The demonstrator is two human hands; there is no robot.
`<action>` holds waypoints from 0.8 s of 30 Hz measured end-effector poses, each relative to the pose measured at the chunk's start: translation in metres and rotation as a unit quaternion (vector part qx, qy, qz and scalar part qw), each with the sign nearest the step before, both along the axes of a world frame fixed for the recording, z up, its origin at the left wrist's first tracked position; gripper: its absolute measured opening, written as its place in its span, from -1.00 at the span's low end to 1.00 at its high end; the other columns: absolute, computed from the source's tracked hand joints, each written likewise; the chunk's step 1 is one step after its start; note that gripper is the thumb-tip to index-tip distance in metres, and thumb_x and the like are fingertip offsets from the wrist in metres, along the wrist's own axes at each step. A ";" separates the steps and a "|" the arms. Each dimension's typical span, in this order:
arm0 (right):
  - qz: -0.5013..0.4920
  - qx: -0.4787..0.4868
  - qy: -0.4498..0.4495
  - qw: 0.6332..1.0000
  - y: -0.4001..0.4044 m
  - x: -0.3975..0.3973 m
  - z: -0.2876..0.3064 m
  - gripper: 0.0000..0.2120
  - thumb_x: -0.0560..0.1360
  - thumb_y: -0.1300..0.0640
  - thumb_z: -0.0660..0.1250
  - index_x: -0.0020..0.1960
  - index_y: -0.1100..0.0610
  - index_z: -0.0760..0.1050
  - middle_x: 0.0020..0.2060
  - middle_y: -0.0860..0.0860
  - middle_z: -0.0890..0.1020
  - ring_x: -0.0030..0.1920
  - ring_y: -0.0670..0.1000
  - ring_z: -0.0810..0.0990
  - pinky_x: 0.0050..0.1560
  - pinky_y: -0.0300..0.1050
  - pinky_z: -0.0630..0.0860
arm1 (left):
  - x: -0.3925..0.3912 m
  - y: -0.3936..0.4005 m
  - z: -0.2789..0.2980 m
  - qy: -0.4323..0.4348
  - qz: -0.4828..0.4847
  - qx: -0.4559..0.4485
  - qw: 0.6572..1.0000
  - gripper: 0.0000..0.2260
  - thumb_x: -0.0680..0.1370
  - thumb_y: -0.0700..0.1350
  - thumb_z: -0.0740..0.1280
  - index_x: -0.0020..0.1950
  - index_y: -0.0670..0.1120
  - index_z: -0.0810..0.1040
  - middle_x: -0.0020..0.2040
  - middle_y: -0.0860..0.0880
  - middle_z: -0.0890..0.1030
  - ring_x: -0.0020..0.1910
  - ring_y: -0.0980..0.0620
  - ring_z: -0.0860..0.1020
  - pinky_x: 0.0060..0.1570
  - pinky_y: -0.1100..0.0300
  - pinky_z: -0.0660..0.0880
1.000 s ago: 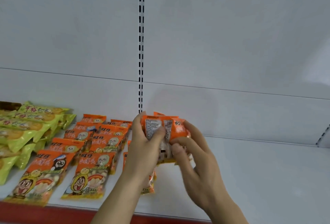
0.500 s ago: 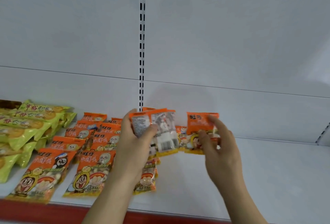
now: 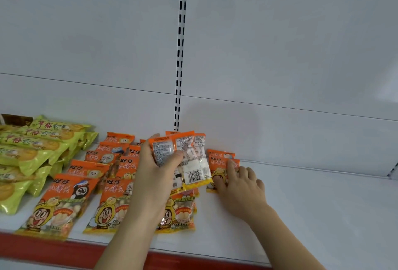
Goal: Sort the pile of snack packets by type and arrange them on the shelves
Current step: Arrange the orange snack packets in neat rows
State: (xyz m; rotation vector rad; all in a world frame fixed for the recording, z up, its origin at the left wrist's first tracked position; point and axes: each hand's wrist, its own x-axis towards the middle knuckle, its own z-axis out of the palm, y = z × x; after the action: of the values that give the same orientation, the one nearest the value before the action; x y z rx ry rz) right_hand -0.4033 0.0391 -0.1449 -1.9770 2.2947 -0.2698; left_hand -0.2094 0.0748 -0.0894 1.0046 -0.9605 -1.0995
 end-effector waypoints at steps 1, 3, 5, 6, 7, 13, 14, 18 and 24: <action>0.002 -0.008 0.016 1.000 -0.001 0.000 -0.001 -0.33 0.61 -0.31 -0.08 0.60 0.00 -0.04 0.43 0.06 0.34 0.44 0.13 0.25 0.39 0.17 0.27 | -0.001 0.000 -0.001 -0.001 -0.001 -0.001 1.000 -0.68 0.58 -0.20 0.43 0.27 0.08 0.51 0.03 0.02 0.74 -0.01 -0.05 0.74 0.03 -0.21 0.66; -0.005 -0.035 0.044 0.998 -0.002 0.002 0.000 -0.33 0.61 -0.30 -0.06 0.59 0.02 -0.01 0.42 0.05 0.34 0.43 0.13 0.26 0.39 0.17 0.27 | -0.003 -0.001 -0.002 -0.003 -0.004 -0.002 1.000 -0.65 0.58 -0.19 0.43 0.30 0.11 0.49 0.05 0.04 0.74 -0.01 -0.02 0.74 0.00 -0.14 0.67; -0.008 -0.033 0.043 0.999 -0.002 0.004 0.001 -0.32 0.61 -0.30 -0.08 0.61 0.02 -0.05 0.43 0.05 0.32 0.43 0.13 0.25 0.38 0.16 0.27 | -0.007 -0.001 -0.001 0.001 -0.010 -0.002 1.000 -0.62 0.59 -0.19 0.43 0.33 0.12 0.47 0.05 0.04 0.73 -0.02 0.00 0.74 -0.06 -0.06 0.68; -0.006 -0.016 0.032 0.999 -0.002 0.004 0.001 -0.31 0.61 -0.31 -0.10 0.61 0.01 -0.10 0.44 0.05 0.30 0.43 0.13 0.25 0.37 0.16 0.27 | -0.010 -0.001 -0.001 0.001 -0.014 0.000 1.000 -0.61 0.59 -0.19 0.43 0.35 0.11 0.46 0.06 0.04 0.73 -0.02 0.01 0.74 -0.07 -0.04 0.68; -0.002 0.000 0.023 1.000 -0.003 0.003 -0.001 -0.30 0.61 -0.31 -0.10 0.62 0.00 -0.12 0.45 0.05 0.28 0.44 0.14 0.24 0.37 0.16 0.27 | -0.011 -0.001 -0.002 -0.002 -0.018 0.000 1.000 -0.61 0.59 -0.18 0.43 0.35 0.11 0.46 0.05 0.05 0.73 -0.02 0.01 0.74 -0.08 -0.03 0.69; -0.007 -0.199 -0.239 0.950 0.025 0.002 0.030 -0.53 0.64 -0.20 -0.04 0.41 -0.07 0.41 0.30 -0.08 0.50 0.33 0.00 0.41 0.25 -0.08 0.39 | -0.020 -0.004 -0.008 -0.050 -0.020 -0.012 0.998 -0.56 0.55 -0.09 0.49 0.35 0.21 0.44 0.08 0.15 0.71 0.06 0.08 0.71 0.07 -0.05 0.64; 0.007 -0.226 -0.333 0.915 0.035 0.007 0.040 -0.62 0.63 -0.23 -0.01 0.24 -0.18 0.51 0.14 -0.19 0.57 0.22 -0.09 0.48 0.15 -0.17 0.42 | -0.022 -0.004 -0.009 -0.062 -0.018 -0.016 0.998 -0.52 0.54 -0.05 0.50 0.37 0.23 0.43 0.11 0.17 0.70 0.11 0.09 0.69 0.12 -0.03 0.62; 0.083 -0.201 -0.409 0.886 0.060 0.023 0.051 -0.72 0.53 -0.29 0.25 0.19 -0.26 0.50 0.02 -0.26 0.57 0.05 -0.23 0.57 0.04 -0.17 0.57 | -0.033 -0.003 -0.011 -0.080 -0.031 -0.037 0.996 -0.46 0.52 0.00 0.51 0.44 0.22 0.38 0.21 0.13 0.65 0.13 0.15 0.66 0.04 0.20 0.62; 0.043 -0.202 -0.510 0.835 0.064 0.015 0.050 -0.76 0.51 0.04 0.46 0.17 -0.08 0.62 -0.07 -0.18 0.70 -0.01 -0.24 0.63 -0.09 -0.35 0.55 | -0.044 0.001 -0.004 -0.009 -0.096 -0.015 0.995 -0.53 0.57 0.29 0.22 0.45 0.20 0.36 0.25 0.01 0.64 0.16 0.01 0.69 0.03 -0.01 0.69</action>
State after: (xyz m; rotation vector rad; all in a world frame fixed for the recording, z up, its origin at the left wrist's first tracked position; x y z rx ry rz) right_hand -0.3879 0.1030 -0.0947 -1.4313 1.4814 -1.4746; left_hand -0.2532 0.0756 -0.0929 0.9124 -1.1021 -1.2322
